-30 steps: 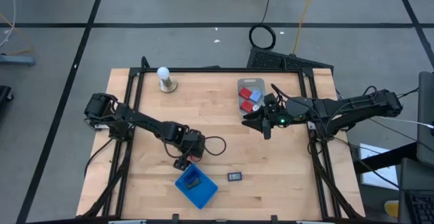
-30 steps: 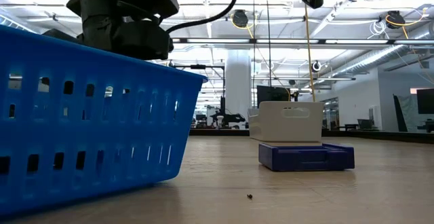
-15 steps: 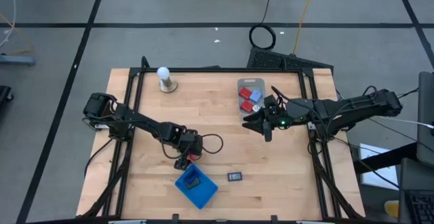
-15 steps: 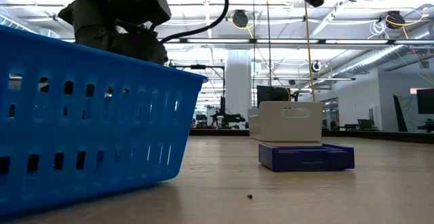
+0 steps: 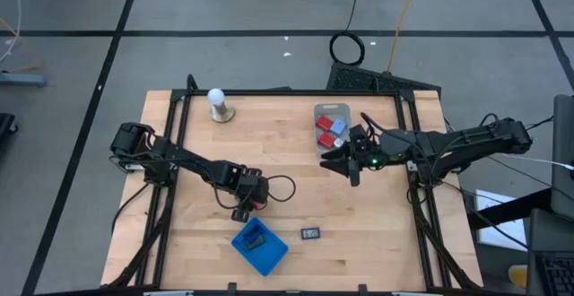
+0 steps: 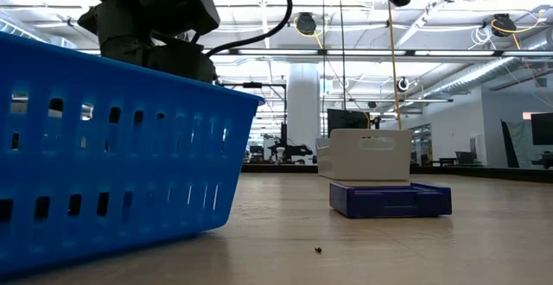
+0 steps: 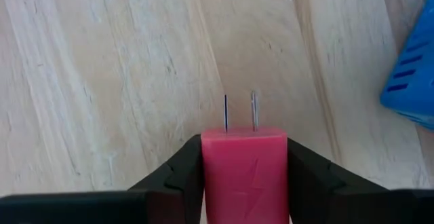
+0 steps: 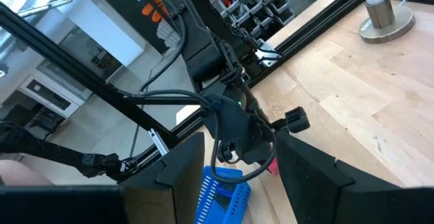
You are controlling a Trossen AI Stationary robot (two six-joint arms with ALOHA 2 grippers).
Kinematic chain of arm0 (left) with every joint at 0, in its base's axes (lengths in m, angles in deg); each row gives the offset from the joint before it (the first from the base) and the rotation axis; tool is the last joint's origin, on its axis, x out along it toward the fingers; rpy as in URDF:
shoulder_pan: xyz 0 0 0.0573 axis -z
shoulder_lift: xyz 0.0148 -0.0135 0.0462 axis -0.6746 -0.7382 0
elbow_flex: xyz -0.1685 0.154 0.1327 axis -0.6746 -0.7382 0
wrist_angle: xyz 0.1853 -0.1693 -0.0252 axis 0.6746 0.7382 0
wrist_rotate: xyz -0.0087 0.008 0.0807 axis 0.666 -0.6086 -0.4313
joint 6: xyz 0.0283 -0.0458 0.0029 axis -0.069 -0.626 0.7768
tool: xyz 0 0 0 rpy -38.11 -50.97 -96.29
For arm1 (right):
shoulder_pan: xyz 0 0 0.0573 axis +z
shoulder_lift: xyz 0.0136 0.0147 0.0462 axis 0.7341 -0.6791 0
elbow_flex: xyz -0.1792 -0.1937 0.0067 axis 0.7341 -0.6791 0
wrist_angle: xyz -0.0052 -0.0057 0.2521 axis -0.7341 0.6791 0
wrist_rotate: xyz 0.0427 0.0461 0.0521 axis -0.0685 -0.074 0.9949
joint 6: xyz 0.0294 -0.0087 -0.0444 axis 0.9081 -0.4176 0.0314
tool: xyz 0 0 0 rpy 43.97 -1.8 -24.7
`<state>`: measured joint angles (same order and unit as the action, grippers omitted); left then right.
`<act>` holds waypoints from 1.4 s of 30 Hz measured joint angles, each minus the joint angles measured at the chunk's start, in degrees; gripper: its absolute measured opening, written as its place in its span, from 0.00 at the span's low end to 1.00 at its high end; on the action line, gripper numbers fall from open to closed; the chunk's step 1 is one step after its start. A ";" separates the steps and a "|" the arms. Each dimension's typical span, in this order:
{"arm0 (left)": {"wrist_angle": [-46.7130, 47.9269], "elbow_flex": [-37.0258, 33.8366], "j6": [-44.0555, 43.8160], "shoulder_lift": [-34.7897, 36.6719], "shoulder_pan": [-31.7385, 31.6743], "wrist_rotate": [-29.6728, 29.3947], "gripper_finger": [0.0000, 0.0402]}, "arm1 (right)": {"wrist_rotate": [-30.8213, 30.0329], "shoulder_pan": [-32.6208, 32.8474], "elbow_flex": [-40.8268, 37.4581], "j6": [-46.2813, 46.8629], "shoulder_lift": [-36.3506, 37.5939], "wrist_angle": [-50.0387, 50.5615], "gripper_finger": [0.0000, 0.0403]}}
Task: Pick & Place Office items
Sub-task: Put the pink charger adapter into the gray bin
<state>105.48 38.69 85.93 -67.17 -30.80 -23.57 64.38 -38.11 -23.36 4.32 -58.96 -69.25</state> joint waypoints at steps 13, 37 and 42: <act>6.40 7.64 -2.32 -0.28 -2.42 3.96 0.37 | 0.00 0.00 0.00 -4.72 -0.02 -1.94 0.43; 25.32 45.10 -10.20 -0.09 -18.05 33.66 0.37 | 6.31 1.81 0.04 -21.44 16.05 3.86 0.43; 25.20 48.83 -13.67 0.02 -21.57 42.22 0.37 | 2.30 4.35 0.04 -25.89 15.20 8.55 0.43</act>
<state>130.68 87.51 72.26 -67.15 -52.38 18.65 66.68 -33.76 -23.32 -21.58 -43.76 -60.70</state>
